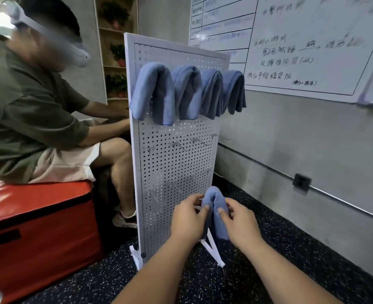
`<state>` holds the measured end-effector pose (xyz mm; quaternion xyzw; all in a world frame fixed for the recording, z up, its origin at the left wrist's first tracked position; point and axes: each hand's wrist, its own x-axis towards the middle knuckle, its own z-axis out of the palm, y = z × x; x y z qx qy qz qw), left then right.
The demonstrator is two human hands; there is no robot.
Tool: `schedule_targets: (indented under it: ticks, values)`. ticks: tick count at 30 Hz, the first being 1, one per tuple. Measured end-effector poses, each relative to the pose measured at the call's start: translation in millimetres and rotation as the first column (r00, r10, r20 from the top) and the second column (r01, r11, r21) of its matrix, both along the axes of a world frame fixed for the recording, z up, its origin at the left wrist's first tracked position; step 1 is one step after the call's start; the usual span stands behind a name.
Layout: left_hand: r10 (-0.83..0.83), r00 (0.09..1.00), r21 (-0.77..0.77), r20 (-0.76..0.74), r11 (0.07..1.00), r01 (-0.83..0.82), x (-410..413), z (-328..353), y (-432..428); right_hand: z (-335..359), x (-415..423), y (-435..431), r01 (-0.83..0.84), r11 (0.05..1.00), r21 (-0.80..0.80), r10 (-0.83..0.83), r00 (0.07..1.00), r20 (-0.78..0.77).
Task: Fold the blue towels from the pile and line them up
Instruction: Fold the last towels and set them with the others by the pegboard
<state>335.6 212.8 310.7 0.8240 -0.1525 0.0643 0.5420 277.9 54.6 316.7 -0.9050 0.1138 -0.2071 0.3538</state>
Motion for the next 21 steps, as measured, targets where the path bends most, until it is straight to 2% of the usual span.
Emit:
schedule_targets:
  ticks: [10, 16, 21]
  values:
    - [-0.007, 0.949, 0.172, 0.315, 0.984, -0.05, 63, 107, -58, 82, 70, -63, 0.133, 0.986, -0.105, -0.114, 0.979, 0.17]
    - [-0.006, 0.917, 0.198, 0.4, 0.977, -0.079, 105, 140, -89, 120, 112, -104, 0.195, 0.96, -0.203, -0.155, 0.968, 0.196]
    - [0.004, 0.883, 0.213, 0.469, 0.97, -0.117, 136, 151, -110, 133, 147, -132, 0.229, 0.949, -0.217, -0.171, 0.951, 0.256]
